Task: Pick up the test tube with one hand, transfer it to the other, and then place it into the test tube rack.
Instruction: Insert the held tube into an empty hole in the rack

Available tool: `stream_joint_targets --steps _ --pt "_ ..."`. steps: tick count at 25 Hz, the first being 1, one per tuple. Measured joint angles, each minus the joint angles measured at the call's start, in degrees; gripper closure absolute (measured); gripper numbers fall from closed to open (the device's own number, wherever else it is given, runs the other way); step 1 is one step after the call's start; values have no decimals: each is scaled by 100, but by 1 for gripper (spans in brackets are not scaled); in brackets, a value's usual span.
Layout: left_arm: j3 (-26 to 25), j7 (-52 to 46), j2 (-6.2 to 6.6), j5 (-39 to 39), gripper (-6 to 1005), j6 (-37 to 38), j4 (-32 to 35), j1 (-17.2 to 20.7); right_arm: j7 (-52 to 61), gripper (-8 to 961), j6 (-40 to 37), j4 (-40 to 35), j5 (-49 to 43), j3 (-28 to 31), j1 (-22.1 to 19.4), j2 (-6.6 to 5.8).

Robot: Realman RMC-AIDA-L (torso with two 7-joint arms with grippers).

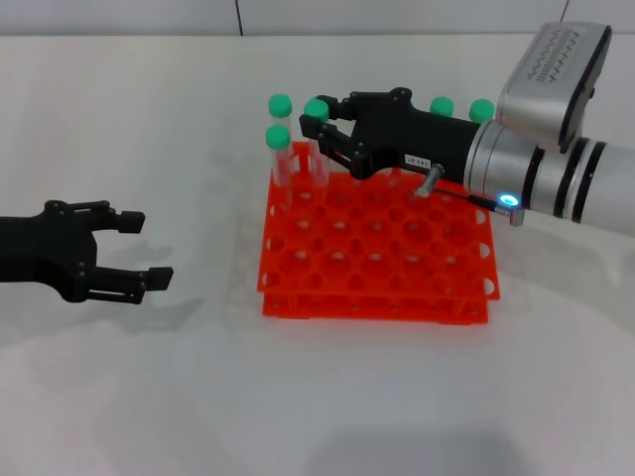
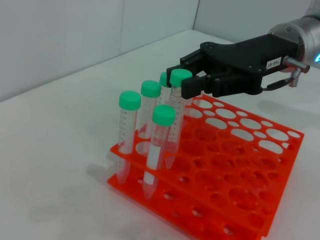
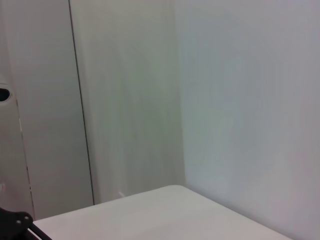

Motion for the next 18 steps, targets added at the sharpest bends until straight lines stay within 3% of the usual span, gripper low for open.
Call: stream_joint_targets --steps 18 --pt "14 1 -33 123 105 0 0 -26 -39 689 14 7 0 -59 -55 0"
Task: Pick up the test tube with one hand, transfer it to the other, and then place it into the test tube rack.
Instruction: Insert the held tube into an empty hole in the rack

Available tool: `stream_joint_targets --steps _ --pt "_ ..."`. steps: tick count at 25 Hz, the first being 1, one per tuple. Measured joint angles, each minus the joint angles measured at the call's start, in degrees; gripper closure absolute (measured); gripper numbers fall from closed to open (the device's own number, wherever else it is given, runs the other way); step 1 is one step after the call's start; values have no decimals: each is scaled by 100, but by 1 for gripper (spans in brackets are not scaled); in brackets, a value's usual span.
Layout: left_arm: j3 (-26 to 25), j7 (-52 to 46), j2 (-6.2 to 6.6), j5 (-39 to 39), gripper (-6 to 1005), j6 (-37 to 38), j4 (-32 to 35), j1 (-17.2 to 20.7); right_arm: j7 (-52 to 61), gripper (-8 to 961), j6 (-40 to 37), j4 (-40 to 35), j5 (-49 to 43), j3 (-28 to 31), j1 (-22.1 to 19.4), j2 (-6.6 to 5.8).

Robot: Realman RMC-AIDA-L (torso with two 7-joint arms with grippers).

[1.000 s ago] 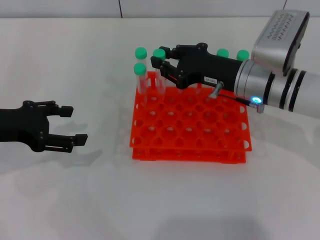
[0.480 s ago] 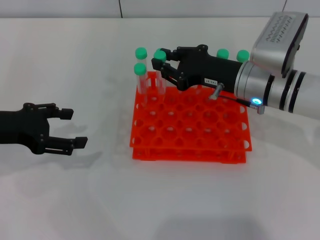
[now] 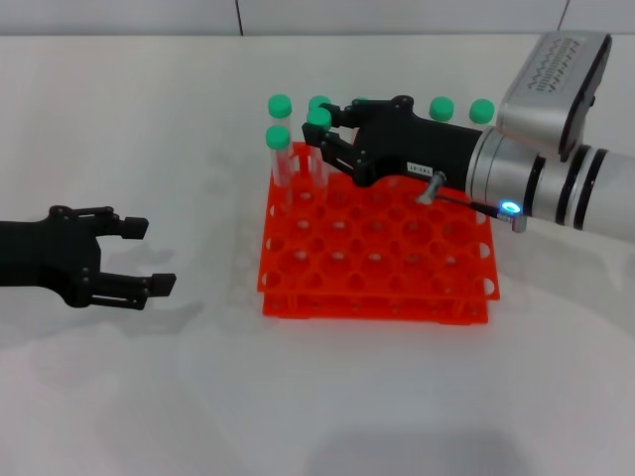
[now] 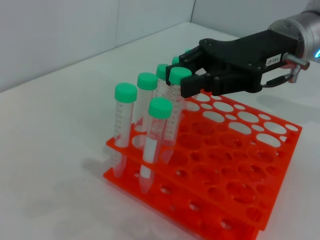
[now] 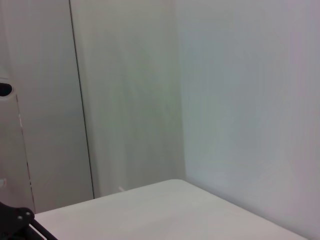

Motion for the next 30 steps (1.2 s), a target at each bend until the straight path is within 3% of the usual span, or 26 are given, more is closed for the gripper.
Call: stream_joint_targets --steps 30 --pt "0 0 -10 4 106 -34 -5 -45 -3 688 -1 22 0 -9 5 0"
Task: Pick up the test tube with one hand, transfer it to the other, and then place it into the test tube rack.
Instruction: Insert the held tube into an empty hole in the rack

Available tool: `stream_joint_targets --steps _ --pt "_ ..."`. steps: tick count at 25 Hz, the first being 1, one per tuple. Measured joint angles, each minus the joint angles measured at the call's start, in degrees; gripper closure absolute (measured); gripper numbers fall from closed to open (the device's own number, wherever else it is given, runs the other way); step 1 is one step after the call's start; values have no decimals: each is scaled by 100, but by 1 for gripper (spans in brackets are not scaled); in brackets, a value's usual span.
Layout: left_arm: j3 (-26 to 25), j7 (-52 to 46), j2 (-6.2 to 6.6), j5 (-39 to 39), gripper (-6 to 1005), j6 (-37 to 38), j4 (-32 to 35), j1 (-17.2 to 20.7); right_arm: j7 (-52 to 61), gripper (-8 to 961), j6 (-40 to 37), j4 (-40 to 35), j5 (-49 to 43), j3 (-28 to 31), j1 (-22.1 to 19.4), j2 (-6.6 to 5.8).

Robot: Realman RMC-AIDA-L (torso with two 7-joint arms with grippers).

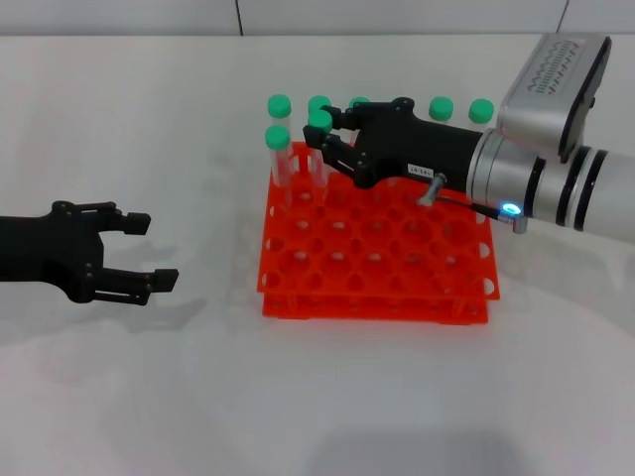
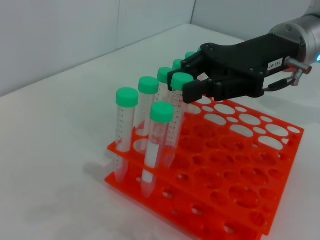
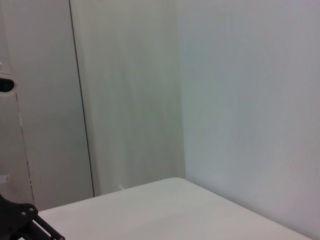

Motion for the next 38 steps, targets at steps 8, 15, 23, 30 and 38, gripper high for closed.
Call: stream_joint_targets --steps 8,15,23,30,38 --pt "0 0 8 7 106 -11 -4 -13 9 689 0 34 0 33 38 0" --pt "0 0 15 11 105 -11 -12 -31 0 678 0 35 0 49 41 0" --pt "-2 2 22 12 105 0 -13 -55 -7 604 -26 42 0 59 37 0" --pt "-50 100 36 -27 105 34 -75 -50 -117 395 -80 -272 -9 195 -262 -26" --pt "-182 207 33 -311 106 35 -92 -3 -73 273 -619 -825 -113 473 -861 -188"
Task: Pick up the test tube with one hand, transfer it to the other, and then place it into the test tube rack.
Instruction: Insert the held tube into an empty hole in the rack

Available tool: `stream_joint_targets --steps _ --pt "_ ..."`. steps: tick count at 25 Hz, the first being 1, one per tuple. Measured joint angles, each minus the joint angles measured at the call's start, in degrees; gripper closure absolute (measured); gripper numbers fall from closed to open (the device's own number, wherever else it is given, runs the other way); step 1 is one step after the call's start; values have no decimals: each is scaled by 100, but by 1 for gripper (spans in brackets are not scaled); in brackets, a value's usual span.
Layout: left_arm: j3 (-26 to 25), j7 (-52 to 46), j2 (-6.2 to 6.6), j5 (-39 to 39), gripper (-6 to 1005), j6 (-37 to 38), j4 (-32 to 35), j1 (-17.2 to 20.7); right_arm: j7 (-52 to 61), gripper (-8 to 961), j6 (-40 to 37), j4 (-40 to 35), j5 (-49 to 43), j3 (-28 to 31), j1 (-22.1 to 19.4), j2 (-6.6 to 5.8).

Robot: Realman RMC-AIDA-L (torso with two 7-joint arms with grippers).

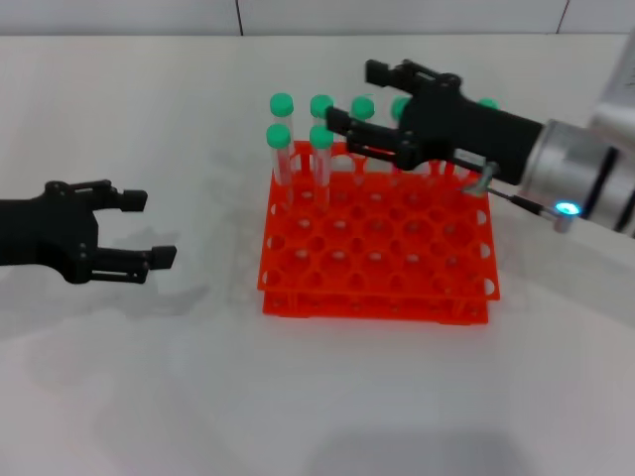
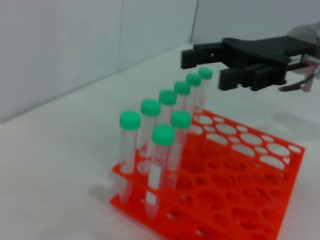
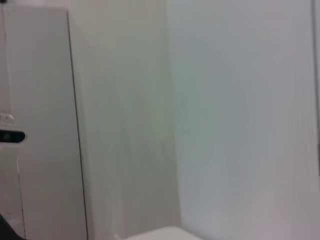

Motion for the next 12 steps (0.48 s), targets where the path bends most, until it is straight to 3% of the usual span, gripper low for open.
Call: stream_joint_targets --steps 5,10,12 --pt "-178 19 -38 -151 105 14 0 39 369 231 -530 -251 -518 619 -412 -163" --pt "-178 19 -76 -503 105 24 0 133 935 95 -653 -691 -1674 1321 -777 -175" --pt "-179 17 -103 -635 105 19 0 143 1315 95 -707 -936 -2438 1676 -927 -176"
